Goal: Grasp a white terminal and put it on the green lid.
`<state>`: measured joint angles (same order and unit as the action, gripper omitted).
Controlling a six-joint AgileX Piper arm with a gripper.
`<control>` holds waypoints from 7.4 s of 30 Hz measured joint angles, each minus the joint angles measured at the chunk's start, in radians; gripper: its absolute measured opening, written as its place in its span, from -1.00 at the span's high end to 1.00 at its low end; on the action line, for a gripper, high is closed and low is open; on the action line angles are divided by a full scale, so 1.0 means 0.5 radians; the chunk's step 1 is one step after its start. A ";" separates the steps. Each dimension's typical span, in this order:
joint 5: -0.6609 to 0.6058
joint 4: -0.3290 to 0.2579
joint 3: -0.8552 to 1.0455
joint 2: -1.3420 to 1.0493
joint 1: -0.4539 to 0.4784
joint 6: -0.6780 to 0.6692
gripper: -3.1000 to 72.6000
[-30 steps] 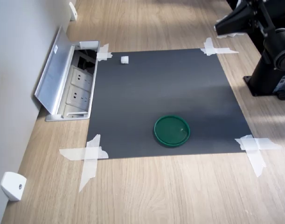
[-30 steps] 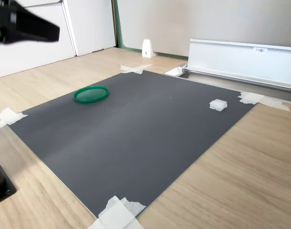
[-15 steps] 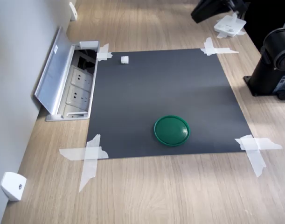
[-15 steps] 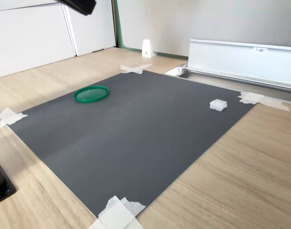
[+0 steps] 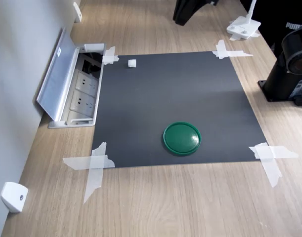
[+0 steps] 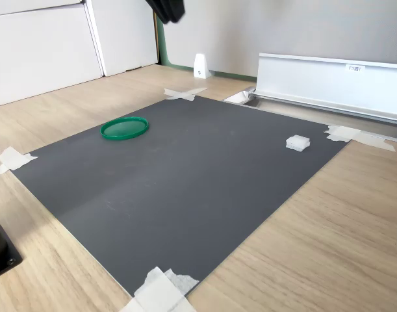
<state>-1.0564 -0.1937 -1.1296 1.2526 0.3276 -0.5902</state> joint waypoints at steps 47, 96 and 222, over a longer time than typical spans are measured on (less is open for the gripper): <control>-0.119 0.250 -1.089 1.504 0.064 0.199 -0.75; 0.153 0.419 -0.991 1.729 0.027 0.330 -0.53; 0.773 0.512 1.101 -1.902 -0.871 1.244 0.93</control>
<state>-0.6700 0.0623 -0.5791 0.3014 -0.1077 0.0317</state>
